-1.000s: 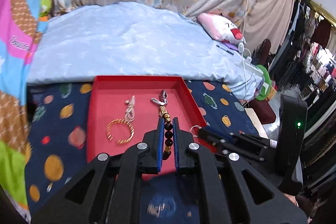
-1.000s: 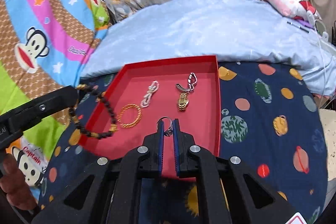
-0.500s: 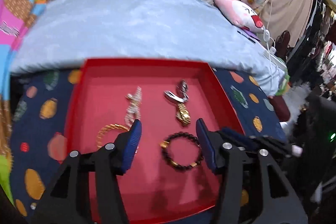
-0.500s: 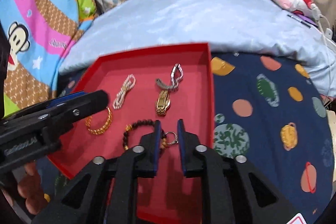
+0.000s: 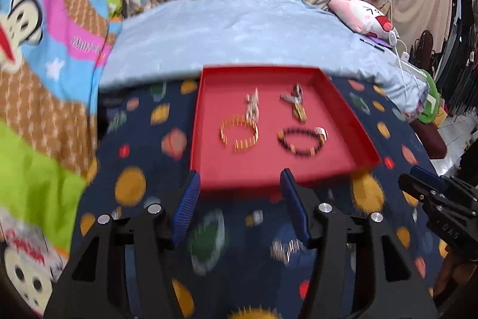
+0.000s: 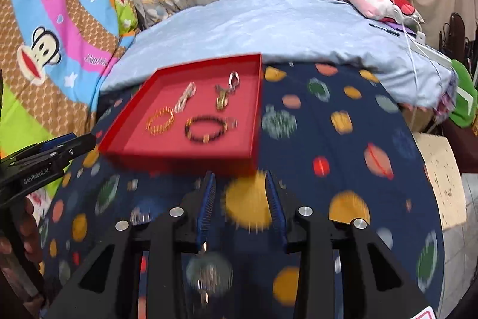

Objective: Organize jewelry
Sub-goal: 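Lower the left gripper onto the gold hoop earring and close it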

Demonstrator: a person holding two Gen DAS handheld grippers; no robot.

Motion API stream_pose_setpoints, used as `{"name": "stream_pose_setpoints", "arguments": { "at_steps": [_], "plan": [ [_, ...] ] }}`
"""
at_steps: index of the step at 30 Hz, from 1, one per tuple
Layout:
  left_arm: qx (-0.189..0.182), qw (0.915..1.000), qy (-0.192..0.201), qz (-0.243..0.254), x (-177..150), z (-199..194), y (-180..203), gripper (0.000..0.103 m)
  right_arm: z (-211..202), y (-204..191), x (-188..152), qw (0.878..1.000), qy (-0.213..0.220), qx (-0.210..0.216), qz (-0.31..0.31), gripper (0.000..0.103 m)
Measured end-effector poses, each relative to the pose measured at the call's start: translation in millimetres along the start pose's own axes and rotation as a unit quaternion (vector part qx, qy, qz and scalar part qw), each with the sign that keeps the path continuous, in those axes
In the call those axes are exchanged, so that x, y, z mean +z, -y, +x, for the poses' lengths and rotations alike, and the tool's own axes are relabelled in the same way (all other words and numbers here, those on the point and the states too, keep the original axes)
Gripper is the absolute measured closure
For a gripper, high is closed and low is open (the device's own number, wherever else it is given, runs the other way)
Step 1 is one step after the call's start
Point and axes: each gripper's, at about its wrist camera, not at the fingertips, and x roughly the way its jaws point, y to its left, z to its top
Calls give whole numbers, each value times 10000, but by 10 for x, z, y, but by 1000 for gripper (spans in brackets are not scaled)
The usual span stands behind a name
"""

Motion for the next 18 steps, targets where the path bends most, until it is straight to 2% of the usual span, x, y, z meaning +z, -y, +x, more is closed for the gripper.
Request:
{"name": "stream_pose_setpoints", "arguments": {
  "at_steps": [3, 12, 18],
  "plan": [
    [-33, 9998, -160, -131, -237, -67, -29, 49, -143, -56, -273, 9999, -118, -2, -26, 69],
    [-6, 9975, -682, -190, -892, -101, 11, 49, -320, -123, -748, 9992, -408, 11, -3, 69],
    [-130, 9969, -774, -16, -1173, -236, 160, 50, -365, -96, -934, 9986, -529, 4, 78, 69]
  ]
}}
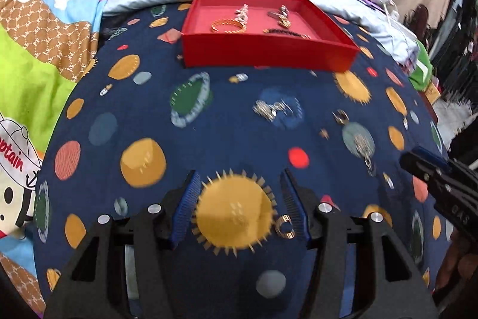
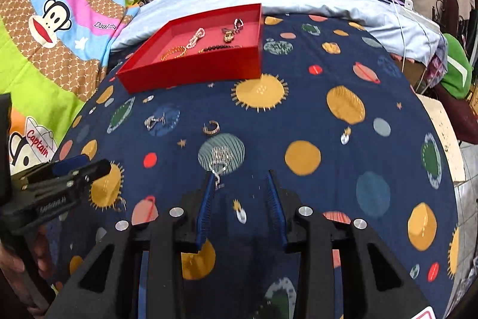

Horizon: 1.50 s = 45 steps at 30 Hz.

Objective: Organize jewelry
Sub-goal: 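Lower the left gripper onto the gold hoop earring and close it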

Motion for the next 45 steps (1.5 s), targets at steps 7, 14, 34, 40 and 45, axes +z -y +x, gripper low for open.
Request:
{"name": "stream_pose_setpoints", "arguments": {
  "at_steps": [7, 14, 34, 40, 45],
  "plan": [
    [-81, 9994, -169, 297, -190, 64, 229, 53, -16, 5, -96, 10000, -51, -42, 12, 69],
    [-1, 9988, -185, 463, -285, 103, 303, 71, -58, 13, -116, 10000, -32, -6, 34, 69],
    [-201, 9994, -46, 268, -149, -20, 177, 85, 169, -136, 136, 9997, -40, 195, -137, 69],
    [-145, 9998, -41, 115, -60, 22, 69, 85, 509, -221, 341, 9990, -150, 384, -198, 69],
    [-136, 9999, -78, 35, -12, 76, 0, 85, 701, -265, 418, 9987, -206, 365, -280, 69]
  ]
}}
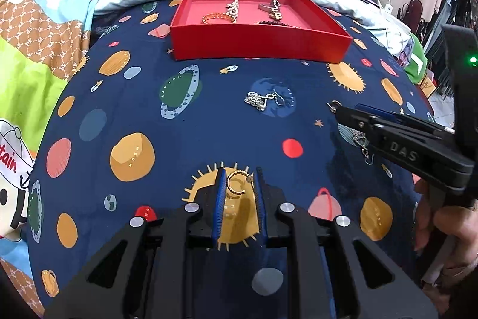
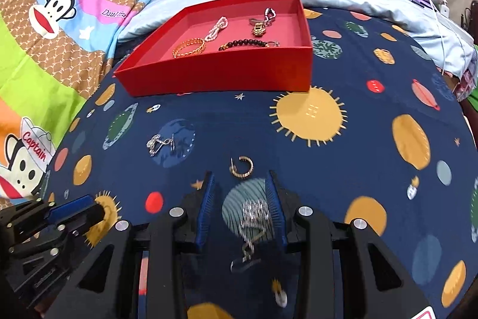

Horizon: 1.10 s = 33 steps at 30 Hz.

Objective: Organize jewelry
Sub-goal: 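Lower the left gripper onto the gold hoop earring and close it, then carry the gold hoop earring into the red tray and open the left gripper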

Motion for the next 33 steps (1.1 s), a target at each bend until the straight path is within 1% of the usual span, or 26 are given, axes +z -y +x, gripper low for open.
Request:
{"name": "stream_pose_setpoints", "arguments": {
  "at_steps": [5, 7, 8, 12, 16, 21, 26, 30, 33],
  "plan": [
    [7, 10000, -7, -42, 47, 28, -46, 85, 97, -8, 49, 10000, 23, -67, -54, 69],
    [-13, 10000, -9, -67, 66, 31, -60, 85, 107, -39, 53, 9997, 47, -184, -181, 70],
    [-18, 10000, -7, -81, 75, 31, -65, 85, 110, -54, 49, 9994, 57, -235, -232, 71],
    [-23, 9999, 14, -104, 95, 29, -79, 85, 118, -93, 32, 9982, 84, -450, -393, 86],
    [-34, 9999, 21, -143, 106, 22, -99, 85, 109, -90, 21, 9980, 80, -463, -415, 86],
    [-46, 9998, 43, -193, 122, -13, -129, 85, 27, -85, 18, 9987, 154, -370, -324, 86],
    [-70, 9996, 145, -216, 216, -77, -144, 85, -205, -91, 80, 9988, 382, -221, -215, 86],
    [-107, 9991, 350, -195, 422, -146, -147, 85, -393, -80, 238, 9980, 605, -55, -152, 86],
    [-132, 9984, 523, -151, 625, -176, -126, 85, -493, -43, 440, 9969, 780, 38, -133, 86]
  ]
}}
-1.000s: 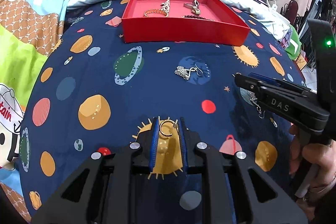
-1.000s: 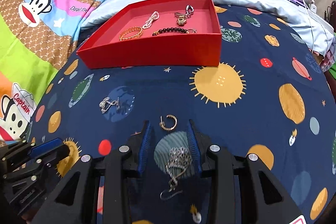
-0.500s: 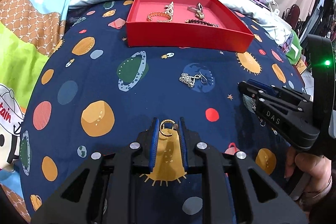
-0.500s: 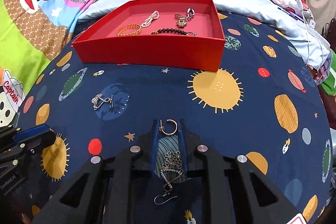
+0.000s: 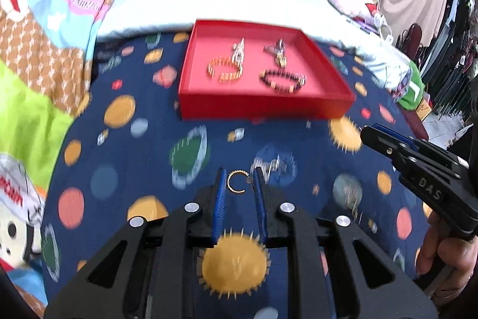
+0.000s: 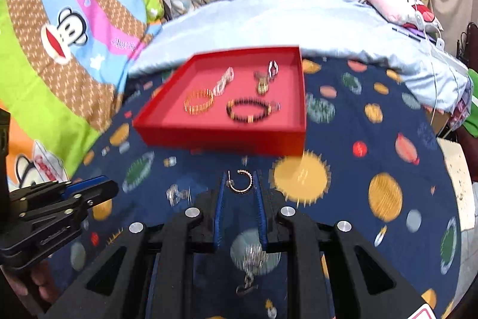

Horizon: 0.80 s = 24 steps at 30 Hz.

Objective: Organize jewelry
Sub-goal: 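Carry the gold hoop earring into the red tray and open the left gripper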

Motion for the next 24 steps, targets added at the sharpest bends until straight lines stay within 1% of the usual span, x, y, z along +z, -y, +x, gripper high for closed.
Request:
{"name": "stream_pose_setpoints", "arguments": {
  "at_steps": [6, 10, 15, 18, 24],
  "plan": [
    [-104, 9994, 330, 83, 485, 82, 63, 85, 94, 67, 384, 9999, 146, 77, -5, 86],
    [-70, 9987, 481, 132, 807, 235, 102, 85, 297, 142, 623, 9998, 155, 96, 55, 86],
    [-148, 9990, 416, 72, 1159, 602, 99, 85, 663, 214, 859, 9999, 29, 73, 73, 86],
    [-104, 9992, 379, 7, 1336, 805, 65, 85, 910, 263, 975, 9999, -66, 39, 90, 86],
    [-168, 9996, 230, -73, 1598, 1204, 24, 85, 1268, 333, 1082, 9998, -196, -18, 90, 86]
  ]
}}
